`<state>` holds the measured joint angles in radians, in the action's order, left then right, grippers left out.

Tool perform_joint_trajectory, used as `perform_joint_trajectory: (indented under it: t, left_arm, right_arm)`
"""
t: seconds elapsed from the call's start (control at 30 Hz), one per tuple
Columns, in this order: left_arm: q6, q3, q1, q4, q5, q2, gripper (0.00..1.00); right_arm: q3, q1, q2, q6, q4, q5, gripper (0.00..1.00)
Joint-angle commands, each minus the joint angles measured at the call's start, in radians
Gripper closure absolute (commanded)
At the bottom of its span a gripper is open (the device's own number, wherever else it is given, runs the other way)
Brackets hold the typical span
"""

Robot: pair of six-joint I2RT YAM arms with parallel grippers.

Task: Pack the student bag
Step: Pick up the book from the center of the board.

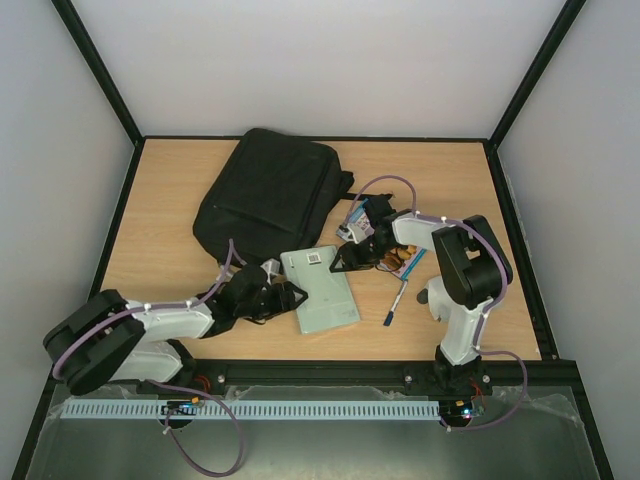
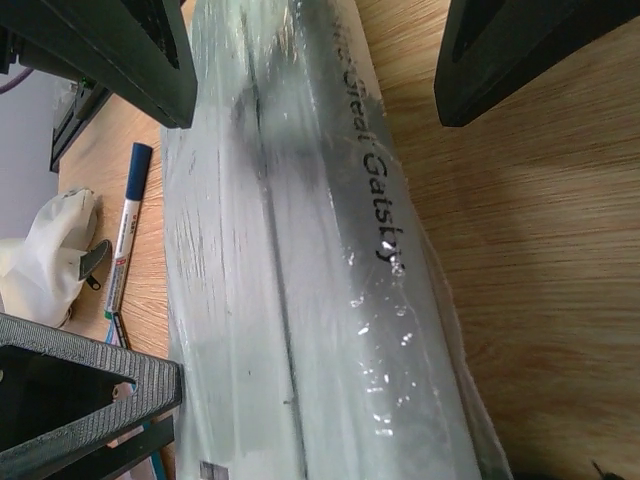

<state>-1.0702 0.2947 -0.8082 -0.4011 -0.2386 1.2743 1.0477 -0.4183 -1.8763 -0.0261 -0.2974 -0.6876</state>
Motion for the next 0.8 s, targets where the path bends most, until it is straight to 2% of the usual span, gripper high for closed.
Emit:
perform_joint_trajectory:
  t: [0.0,0.3,0.43,0.53,0.67,0.77]
  left_arm:
    - [-0.050,0.015,0.005,-0.126,-0.038,0.044,0.32]
    - [-0.059,0.082,-0.002,-0.159,-0.066,0.099,0.41]
    - [-0.029,0.151,-0.012,-0.075,-0.061,0.094,0.46]
    - [-0.027,0.181,-0.015,-0.016,-0.048,0.072,0.54]
    - [-0.041,0.211,-0.016,0.093,-0.002,0.035,0.58]
    - [-0.053,0.207,-0.016,0.101,0.004,0.021,0.64]
  right_arm:
    - [-0.012,-0.008,-0.054,0.018,-0.049,0.012,0.52]
    - [-0.004,-0.008,-0.068,0.026,-0.060,0.003,0.52]
    - [0.006,-0.007,-0.077,0.032,-0.077,-0.009,0.52]
    - [0.012,-0.007,-0.076,0.032,-0.082,-0.018,0.52]
    - [0.014,-0.007,-0.074,0.034,-0.086,-0.014,0.51]
    - [0.012,-0.008,-0.064,0.039,-0.090,-0.007,0.51]
